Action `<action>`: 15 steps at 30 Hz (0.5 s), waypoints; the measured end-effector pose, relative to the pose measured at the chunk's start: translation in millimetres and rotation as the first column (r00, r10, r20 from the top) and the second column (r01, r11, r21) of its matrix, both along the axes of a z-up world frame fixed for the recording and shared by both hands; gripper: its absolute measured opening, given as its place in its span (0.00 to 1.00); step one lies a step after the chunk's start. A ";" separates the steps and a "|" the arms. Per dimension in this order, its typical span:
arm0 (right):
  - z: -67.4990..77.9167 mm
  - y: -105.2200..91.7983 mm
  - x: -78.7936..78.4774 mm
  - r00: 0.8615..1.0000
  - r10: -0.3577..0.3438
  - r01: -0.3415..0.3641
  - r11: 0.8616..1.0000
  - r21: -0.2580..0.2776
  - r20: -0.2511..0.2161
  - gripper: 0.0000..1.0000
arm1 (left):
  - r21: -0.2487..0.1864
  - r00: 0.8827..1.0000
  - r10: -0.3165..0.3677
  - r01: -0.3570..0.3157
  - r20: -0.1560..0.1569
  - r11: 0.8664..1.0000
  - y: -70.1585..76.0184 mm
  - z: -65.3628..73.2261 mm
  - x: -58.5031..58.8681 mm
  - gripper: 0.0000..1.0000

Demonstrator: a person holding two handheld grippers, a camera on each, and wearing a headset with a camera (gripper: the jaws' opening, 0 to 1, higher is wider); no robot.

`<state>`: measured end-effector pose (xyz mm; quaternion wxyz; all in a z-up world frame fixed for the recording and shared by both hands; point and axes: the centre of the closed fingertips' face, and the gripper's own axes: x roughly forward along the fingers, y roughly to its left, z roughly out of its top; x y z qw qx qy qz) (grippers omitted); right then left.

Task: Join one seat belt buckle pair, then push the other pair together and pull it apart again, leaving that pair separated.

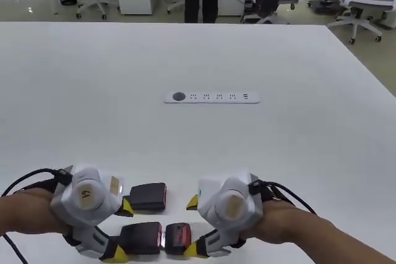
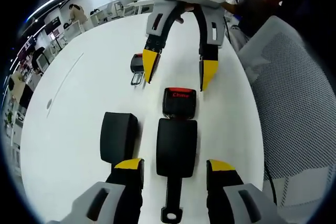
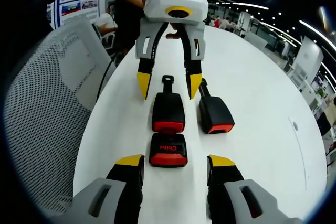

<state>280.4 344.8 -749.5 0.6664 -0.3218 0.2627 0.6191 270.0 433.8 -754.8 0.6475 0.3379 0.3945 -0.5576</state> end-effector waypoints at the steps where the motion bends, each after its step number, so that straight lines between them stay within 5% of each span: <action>1: 1.9 -0.9 0.3 1.000 -0.002 0.002 1.000 0.001 -0.007 0.45 | 0.001 1.000 0.004 -0.004 0.001 1.000 1.0 0.4 0.7 0.49; 15: 17.5 -25.4 27.4 0.999 -0.050 0.050 0.999 0.006 0.000 0.50 | -0.041 0.997 0.075 -0.074 0.035 0.996 0.5 28.1 32.4 0.53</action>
